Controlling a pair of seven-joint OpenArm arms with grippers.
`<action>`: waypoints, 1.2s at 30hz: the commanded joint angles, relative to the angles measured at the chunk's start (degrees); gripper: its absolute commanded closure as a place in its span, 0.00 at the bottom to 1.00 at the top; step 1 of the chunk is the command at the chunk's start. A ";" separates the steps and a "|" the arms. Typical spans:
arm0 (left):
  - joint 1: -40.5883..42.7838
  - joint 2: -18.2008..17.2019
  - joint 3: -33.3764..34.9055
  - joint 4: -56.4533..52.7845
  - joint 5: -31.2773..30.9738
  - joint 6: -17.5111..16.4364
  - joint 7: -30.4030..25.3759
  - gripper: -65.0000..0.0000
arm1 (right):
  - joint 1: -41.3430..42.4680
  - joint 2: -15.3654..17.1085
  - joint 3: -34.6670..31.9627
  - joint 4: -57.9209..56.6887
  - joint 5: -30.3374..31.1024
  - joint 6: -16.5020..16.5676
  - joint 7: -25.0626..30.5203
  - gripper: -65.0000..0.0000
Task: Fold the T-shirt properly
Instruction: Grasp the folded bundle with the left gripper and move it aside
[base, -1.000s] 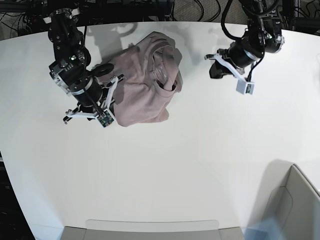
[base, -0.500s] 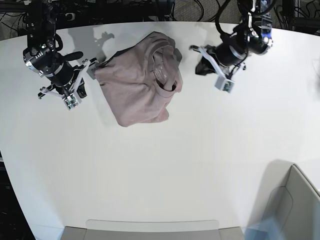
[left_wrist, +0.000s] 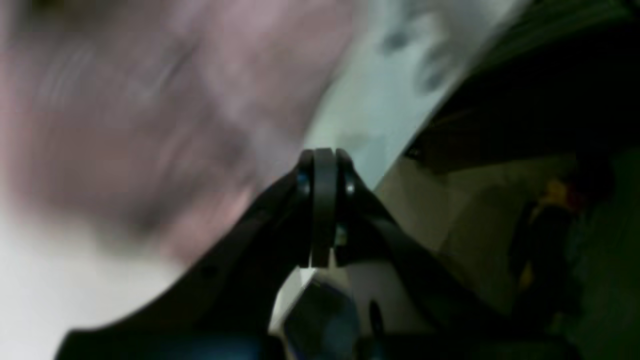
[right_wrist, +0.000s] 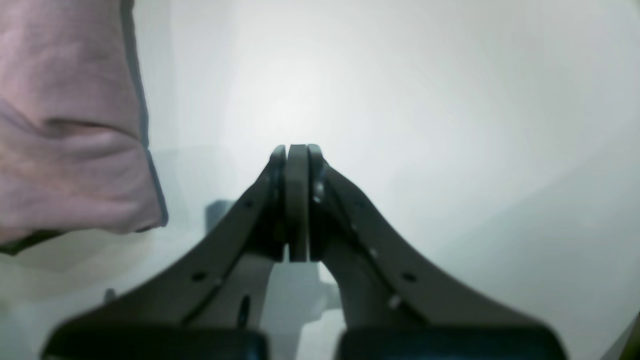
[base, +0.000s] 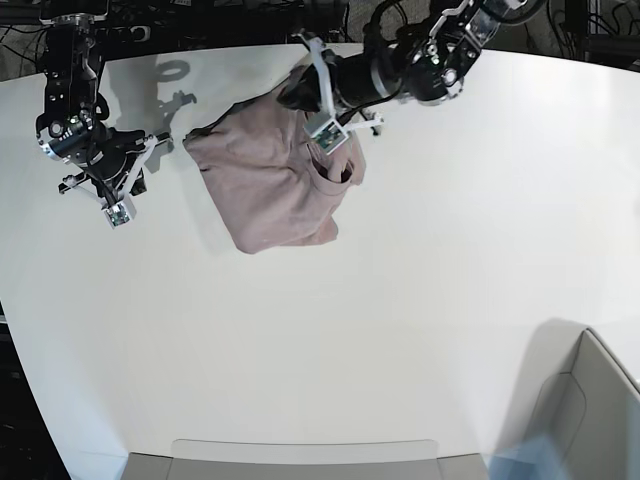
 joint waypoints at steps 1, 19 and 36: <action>-1.03 -0.43 0.46 0.47 0.59 -0.01 -0.75 1.00 | 0.36 1.15 0.62 1.00 0.21 -0.18 0.96 1.00; -11.23 4.06 -16.33 -18.96 15.18 3.86 8.48 1.00 | -2.98 1.33 9.33 1.18 0.21 -0.18 1.13 1.00; -11.66 15.05 -18.88 -10.25 20.28 9.92 -0.75 1.00 | -7.47 1.24 10.21 3.11 0.38 -0.09 1.31 1.00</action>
